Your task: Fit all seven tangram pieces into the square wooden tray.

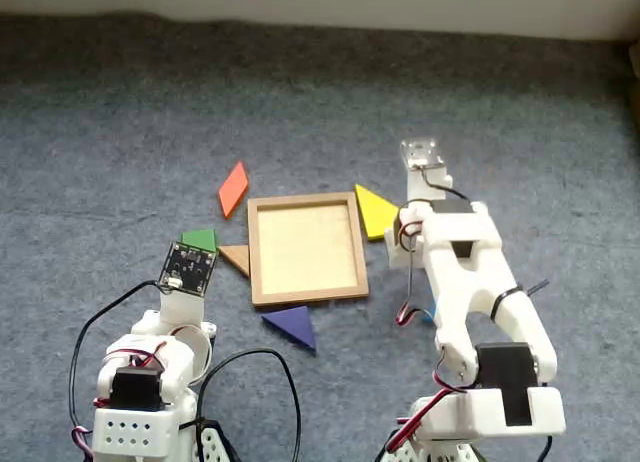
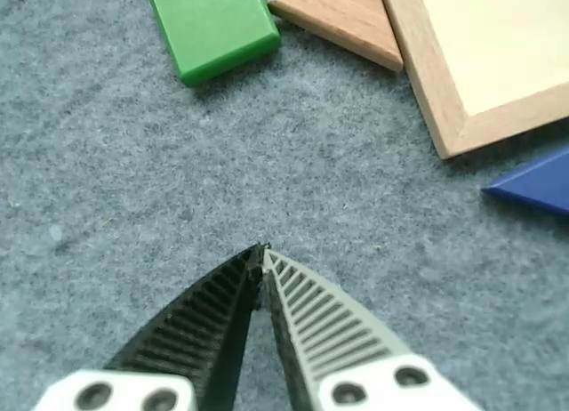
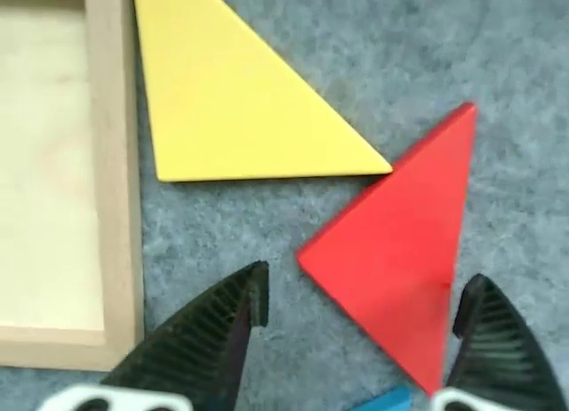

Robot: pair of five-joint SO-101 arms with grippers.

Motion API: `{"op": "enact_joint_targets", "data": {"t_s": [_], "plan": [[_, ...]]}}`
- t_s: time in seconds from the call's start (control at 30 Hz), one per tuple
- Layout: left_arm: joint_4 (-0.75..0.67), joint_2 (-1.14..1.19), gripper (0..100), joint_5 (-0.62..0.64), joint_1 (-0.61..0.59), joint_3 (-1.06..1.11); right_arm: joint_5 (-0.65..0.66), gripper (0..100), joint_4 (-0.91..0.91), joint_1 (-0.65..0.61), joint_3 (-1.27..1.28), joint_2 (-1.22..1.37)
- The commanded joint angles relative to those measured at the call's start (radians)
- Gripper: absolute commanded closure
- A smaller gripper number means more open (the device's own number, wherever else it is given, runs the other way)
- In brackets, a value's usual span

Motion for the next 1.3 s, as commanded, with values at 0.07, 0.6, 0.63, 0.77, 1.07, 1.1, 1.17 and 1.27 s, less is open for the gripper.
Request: {"op": "enact_joint_targets", "data": {"t_s": [0.07,0.6,0.63,0.77,1.07,1.1,1.17,1.27], "plan": [[0.008,-0.028,100,0.008,-0.004,0.019,-0.012,67.2,-0.024,0.004,-0.062,-0.005],[0.008,-0.028,100,0.008,-0.004,0.019,-0.038,67.2,-0.015,0.041,-0.140,0.150],[0.008,-0.028,100,0.008,-0.004,0.019,-0.038,67.3,-0.015,0.042,-0.140,0.150],[0.008,-0.028,100,0.008,-0.004,0.019,-0.038,67.3,-0.008,0.042,-0.139,0.150],[0.008,-0.028,100,0.008,-0.004,0.019,-0.038,75.4,-0.008,0.044,-0.131,0.150],[0.008,-0.028,100,0.008,-0.004,0.019,-0.038,78.6,-0.008,0.044,-0.131,0.150],[0.008,-0.028,100,0.008,-0.004,0.019,-0.037,83.7,-0.007,0.044,-0.131,0.150],[0.008,-0.028,100,0.008,-0.004,0.019,-0.034,85.5,0.033,0.044,-0.137,0.150]]}}
